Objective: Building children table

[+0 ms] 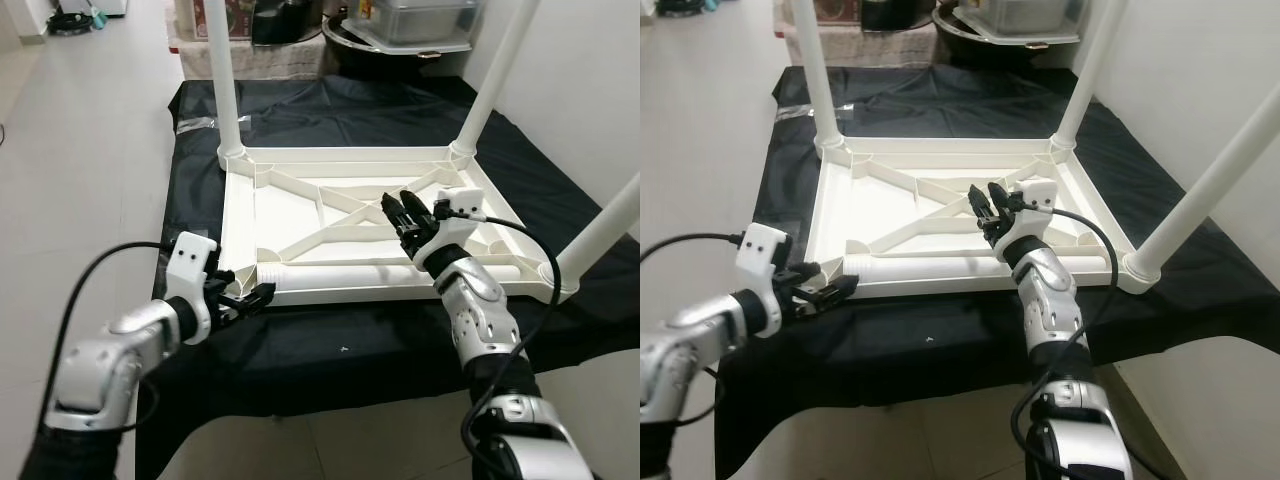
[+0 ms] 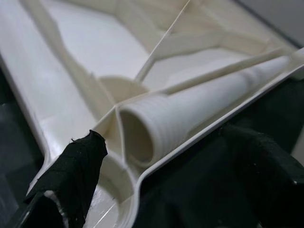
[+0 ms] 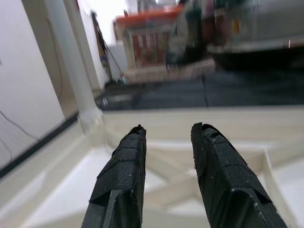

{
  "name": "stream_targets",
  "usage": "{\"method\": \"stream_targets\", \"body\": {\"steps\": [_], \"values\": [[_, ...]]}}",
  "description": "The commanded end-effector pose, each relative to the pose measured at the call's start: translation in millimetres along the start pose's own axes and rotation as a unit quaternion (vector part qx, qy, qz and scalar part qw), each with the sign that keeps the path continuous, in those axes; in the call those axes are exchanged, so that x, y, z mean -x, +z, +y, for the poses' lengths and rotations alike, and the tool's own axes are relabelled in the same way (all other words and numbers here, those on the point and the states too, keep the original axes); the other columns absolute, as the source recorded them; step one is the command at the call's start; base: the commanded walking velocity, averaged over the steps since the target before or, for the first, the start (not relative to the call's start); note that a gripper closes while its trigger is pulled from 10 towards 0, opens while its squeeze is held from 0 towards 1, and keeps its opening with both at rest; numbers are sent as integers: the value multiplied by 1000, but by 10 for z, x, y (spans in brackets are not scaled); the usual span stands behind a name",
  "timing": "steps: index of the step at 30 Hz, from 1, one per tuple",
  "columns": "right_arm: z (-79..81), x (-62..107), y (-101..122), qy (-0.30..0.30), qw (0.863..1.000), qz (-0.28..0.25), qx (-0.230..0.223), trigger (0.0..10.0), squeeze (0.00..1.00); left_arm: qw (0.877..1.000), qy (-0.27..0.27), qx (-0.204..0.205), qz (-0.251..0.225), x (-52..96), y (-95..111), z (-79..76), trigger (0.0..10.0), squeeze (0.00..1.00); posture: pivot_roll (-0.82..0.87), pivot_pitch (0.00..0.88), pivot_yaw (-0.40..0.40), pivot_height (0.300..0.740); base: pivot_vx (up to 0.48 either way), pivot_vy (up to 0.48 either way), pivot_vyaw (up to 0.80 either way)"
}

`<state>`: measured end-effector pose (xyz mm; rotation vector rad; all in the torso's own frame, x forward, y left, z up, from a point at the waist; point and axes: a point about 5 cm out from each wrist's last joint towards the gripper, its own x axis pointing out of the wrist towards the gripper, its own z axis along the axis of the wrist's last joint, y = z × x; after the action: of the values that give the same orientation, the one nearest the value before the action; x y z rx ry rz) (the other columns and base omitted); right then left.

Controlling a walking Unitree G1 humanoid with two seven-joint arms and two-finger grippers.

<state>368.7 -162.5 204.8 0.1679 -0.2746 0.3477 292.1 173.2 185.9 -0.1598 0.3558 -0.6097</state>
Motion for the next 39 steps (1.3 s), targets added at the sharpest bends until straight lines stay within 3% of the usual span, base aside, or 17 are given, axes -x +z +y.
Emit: {"method": "stream_targets", "body": {"steps": [1,9,17,39], "values": [[-3,16,-14,-5,1000,2,-10,10000,0,1000,-9,14,12,19,-29,19,10000,0,84,94,-72,740,0,0,0],[70,24,60,-14,1000,-11,-15,10000,0,995,-70,76,-3,42,130,104,10000,0,78,87,-54,740,0,0,0],[194,145,106,-17,999,-14,-33,10000,0,984,-111,138,15,-74,70,162,10000,0,63,89,-45,740,0,0,0],[273,311,167,-27,999,-2,-35,10000,0,971,-165,173,22,-345,85,75,10000,0,42,141,-14,740,0,0,0]]}}
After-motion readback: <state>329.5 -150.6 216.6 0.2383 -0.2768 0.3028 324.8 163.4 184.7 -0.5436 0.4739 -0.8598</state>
